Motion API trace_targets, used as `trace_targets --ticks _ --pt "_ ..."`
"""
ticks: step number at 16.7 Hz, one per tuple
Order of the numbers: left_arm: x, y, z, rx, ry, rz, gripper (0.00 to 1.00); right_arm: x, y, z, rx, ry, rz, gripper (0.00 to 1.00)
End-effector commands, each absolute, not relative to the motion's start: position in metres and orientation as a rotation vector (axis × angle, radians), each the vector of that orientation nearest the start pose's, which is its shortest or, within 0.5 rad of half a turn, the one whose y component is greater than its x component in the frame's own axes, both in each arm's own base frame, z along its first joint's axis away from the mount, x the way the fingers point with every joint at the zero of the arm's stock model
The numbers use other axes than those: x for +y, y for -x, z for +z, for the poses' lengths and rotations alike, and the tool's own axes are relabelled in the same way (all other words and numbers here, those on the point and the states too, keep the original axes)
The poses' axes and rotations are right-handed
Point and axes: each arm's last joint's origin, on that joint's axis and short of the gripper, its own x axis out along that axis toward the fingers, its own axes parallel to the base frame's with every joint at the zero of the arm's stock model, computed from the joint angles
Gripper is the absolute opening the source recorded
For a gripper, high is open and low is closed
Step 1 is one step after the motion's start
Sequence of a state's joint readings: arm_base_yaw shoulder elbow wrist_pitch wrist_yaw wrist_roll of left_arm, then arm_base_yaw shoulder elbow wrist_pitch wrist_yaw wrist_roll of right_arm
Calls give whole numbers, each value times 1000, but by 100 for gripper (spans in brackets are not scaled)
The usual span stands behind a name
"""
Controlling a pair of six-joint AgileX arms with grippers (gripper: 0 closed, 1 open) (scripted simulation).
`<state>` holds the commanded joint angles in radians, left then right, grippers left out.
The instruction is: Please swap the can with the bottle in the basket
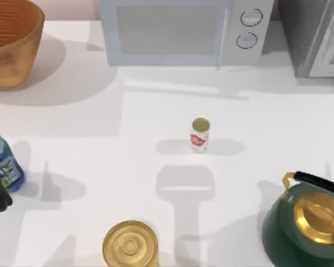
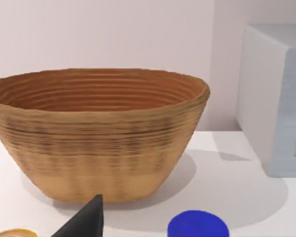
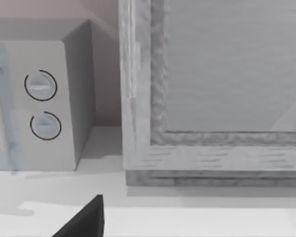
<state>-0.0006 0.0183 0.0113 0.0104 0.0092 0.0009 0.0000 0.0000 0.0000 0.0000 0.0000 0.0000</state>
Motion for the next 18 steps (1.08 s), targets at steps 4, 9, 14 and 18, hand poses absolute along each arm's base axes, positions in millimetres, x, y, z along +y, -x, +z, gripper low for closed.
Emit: trace_targets --ticks 4,9,14,18 --pt "-1 -106 160 0 0 0 100 -1 -106 160 0 0 0 100" --pt "-2 -108 159 8 0 -6 100 -1 -106 160 0 0 0 100" --pt "-1 -123 152 44 -2 -11 100 -1 -106 160 0 0 0 100" --pt "0 -139 138 106 -4 -14 100 -1 -106 160 0 0 0 100"
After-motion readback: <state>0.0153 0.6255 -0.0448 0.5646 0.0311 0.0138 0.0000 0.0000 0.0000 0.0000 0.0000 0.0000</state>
